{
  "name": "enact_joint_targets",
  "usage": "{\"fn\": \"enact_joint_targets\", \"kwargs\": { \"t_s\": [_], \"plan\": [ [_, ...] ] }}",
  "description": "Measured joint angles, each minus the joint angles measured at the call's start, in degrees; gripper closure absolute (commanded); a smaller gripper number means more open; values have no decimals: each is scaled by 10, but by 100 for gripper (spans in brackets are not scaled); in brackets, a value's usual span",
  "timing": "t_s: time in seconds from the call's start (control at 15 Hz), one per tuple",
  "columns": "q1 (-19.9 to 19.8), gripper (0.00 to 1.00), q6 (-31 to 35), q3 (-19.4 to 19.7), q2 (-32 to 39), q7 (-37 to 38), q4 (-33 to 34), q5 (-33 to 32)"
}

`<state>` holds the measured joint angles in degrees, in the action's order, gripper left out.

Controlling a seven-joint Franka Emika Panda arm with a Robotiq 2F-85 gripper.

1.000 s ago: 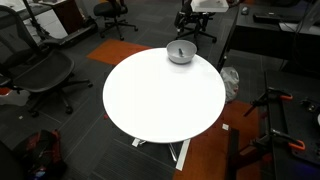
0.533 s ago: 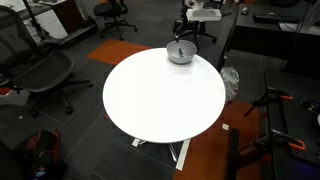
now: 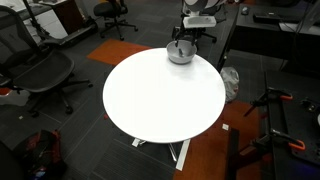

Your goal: Put the marker on the table

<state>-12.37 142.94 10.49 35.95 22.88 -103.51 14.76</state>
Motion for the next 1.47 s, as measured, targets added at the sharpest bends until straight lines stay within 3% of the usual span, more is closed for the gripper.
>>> {"fn": "enact_joint_targets", "kwargs": {
  "t_s": [1.13,1.2,1.27,1.33,1.47],
  "plan": [
    [-10,0,-84,8,121,13,144,0],
    [-11,3,-89,8,127,14,150,0],
    [-12,26,-93,8,132,14,157,0],
    [-12,27,-96,8,137,14,162,0],
    [-13,39,-101,9,146,14,173,0]
  ]
}}
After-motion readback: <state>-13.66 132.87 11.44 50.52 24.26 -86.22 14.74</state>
